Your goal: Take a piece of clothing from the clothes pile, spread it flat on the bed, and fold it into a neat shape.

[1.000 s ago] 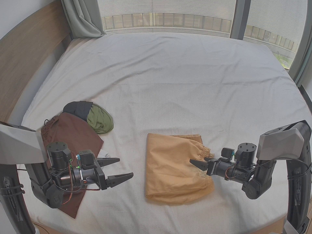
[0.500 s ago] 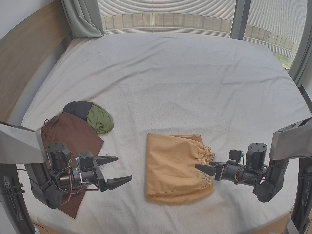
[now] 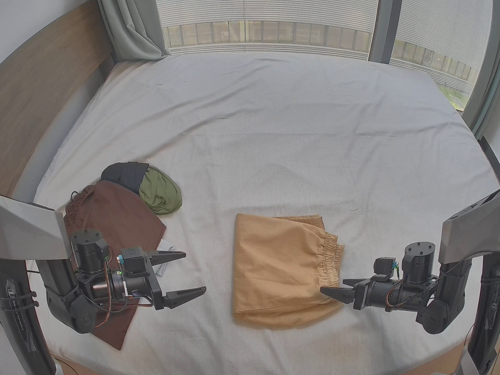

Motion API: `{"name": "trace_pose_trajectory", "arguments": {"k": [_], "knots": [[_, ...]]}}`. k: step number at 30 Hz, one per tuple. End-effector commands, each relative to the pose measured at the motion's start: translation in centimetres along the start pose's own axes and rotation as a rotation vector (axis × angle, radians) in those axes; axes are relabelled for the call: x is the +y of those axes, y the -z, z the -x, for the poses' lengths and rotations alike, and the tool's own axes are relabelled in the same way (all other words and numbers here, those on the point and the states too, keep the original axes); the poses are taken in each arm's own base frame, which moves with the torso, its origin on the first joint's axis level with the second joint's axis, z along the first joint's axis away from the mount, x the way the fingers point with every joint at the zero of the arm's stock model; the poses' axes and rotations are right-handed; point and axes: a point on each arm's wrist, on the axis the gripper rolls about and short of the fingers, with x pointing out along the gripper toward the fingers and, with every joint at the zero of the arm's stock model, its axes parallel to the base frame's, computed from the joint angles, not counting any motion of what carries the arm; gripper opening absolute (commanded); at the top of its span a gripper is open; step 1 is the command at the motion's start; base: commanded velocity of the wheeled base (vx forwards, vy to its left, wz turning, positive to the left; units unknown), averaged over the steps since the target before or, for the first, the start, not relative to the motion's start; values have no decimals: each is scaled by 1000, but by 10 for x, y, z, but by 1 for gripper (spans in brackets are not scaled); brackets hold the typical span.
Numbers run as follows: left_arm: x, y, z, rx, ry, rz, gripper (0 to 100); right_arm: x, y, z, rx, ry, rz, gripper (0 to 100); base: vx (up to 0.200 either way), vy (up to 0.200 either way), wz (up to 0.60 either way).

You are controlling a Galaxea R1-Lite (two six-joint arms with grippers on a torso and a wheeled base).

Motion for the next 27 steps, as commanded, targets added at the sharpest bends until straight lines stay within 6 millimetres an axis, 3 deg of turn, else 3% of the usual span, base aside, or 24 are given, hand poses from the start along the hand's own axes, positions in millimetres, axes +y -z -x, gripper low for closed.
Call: {"name": "trace_pose_trajectory", "arguments": {"k": [1,16,27], "knots": [[0,0,0,0,-2,1,100,-7,10,-3,38,19,-23,100,0,0,0],[1,0,0,0,-5,2,100,-15,24,-8,94,46,-57,100,0,0,0],[1,0,0,0,-5,2,100,-28,40,-25,143,62,-91,100,0,0,0]]}}
